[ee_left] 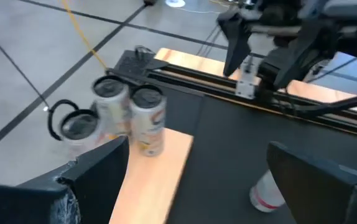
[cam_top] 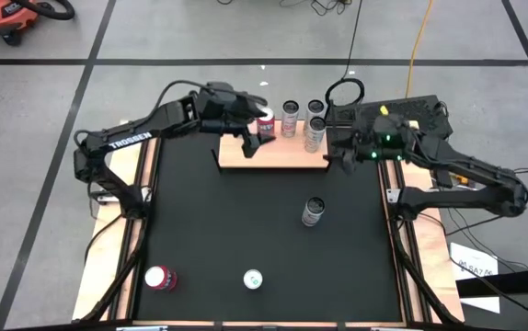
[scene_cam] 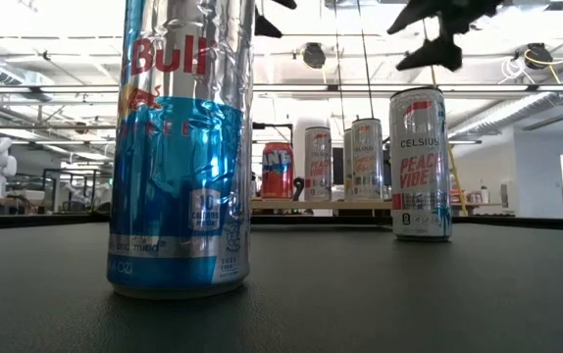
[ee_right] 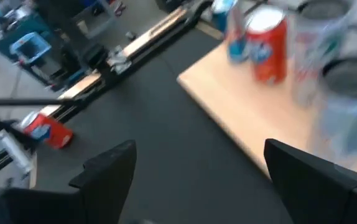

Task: Place canned beverage on shelf
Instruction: Put the white soda can on the shelf aligned with the other white soda cans

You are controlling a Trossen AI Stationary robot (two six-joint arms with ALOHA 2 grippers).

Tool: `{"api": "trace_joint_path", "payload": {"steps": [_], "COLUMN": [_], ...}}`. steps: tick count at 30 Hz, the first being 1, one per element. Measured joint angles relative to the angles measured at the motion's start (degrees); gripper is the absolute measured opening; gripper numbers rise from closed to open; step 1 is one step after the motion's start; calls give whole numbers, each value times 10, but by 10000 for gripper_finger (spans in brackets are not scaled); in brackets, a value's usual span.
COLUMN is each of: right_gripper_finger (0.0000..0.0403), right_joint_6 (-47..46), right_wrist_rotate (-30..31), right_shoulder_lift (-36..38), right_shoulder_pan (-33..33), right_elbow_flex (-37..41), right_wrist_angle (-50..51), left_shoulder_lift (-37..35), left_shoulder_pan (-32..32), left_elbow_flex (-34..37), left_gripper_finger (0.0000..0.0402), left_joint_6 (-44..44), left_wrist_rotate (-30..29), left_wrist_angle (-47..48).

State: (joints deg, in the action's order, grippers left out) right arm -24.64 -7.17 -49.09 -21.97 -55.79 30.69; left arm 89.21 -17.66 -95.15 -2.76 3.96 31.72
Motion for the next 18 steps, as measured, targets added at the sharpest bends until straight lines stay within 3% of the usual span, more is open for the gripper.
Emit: {"api": "trace_joint_path", "payload": {"steps": [6,13,18], "right_gripper_finger": [338,338,338], "right_joint_6": [-19,13,29], "right_wrist_rotate": [29,29,49], "right_shoulder_lift": [-1,-53,-89], "right_shoulder_pan": [83,182,227], "right_elbow_flex": [59,63,63], "right_wrist_angle": [13,13,12], "left_shoulder_lift": [0,0,0], "left_shoulder_pan": [43,91,143], "left_elbow_flex": [0,0,0], "left_gripper_finger": [379,379,379], "left_joint_6": [-67,-147,-176], "left_wrist_rotate": [-87,-106,-173], "left_wrist_angle": [1,9,15]}}
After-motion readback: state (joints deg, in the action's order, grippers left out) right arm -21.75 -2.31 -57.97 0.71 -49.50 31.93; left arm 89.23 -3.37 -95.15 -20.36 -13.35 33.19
